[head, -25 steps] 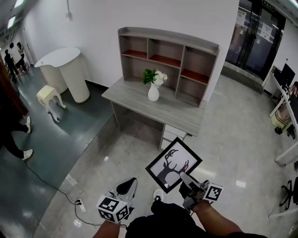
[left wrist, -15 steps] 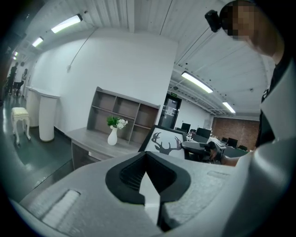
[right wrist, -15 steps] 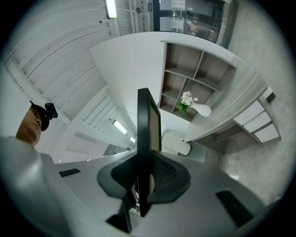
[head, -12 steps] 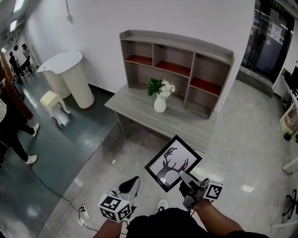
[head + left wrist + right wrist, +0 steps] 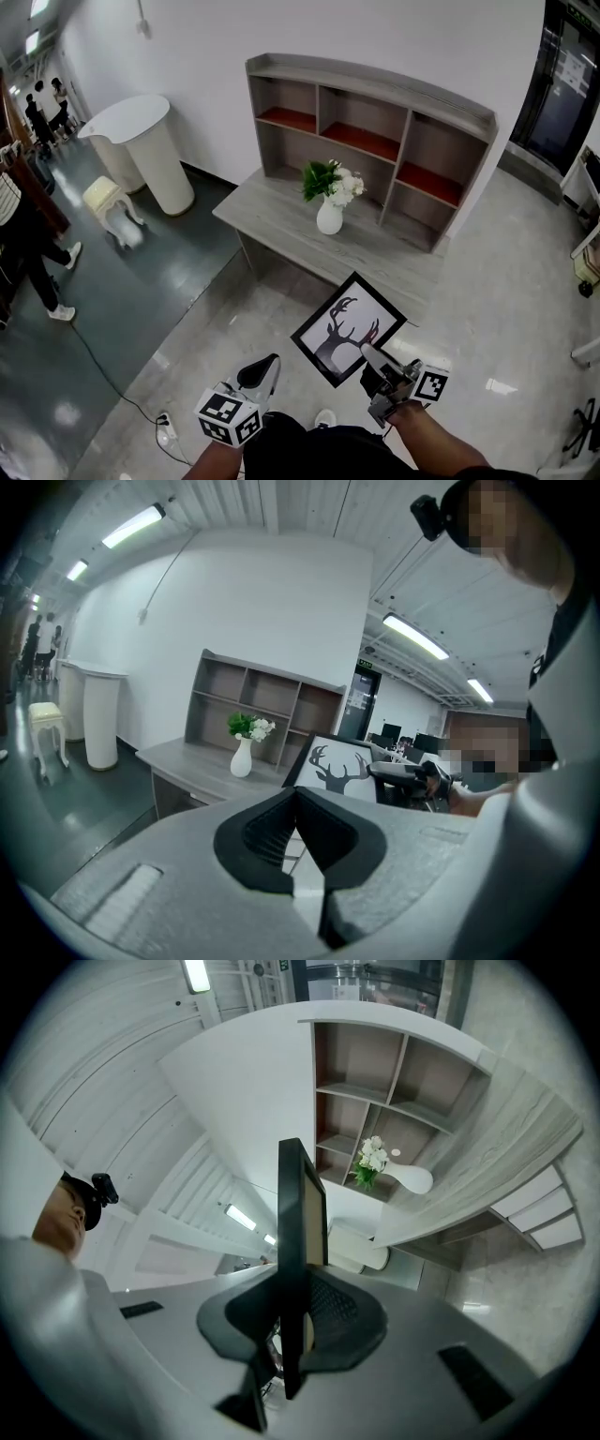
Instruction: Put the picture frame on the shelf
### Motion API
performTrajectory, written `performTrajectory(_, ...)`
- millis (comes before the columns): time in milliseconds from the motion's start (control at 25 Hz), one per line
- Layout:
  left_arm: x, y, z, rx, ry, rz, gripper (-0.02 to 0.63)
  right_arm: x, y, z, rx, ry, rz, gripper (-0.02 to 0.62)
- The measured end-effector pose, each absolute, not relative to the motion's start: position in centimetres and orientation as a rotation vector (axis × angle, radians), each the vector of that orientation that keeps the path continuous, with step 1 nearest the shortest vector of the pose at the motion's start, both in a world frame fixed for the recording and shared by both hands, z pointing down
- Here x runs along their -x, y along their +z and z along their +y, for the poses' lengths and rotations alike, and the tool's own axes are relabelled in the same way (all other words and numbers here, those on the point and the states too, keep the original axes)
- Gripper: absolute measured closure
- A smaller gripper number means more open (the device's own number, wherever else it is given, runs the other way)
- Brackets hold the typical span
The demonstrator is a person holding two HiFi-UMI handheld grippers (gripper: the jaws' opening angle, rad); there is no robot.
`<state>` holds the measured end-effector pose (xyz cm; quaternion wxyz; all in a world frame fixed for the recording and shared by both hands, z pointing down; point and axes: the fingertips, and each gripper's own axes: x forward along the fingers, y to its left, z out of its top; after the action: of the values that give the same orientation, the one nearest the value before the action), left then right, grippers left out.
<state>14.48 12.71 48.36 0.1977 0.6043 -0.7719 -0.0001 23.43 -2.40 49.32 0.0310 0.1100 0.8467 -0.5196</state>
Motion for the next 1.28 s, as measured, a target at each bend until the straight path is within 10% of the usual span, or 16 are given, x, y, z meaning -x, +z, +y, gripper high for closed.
performTrajectory(1280, 16.3, 46.2, 5.6, -2.049, 0.052, -1.974, 0.597, -0.6, 45.9, -8.0, 0.165, -1.393, 2.539, 0.526)
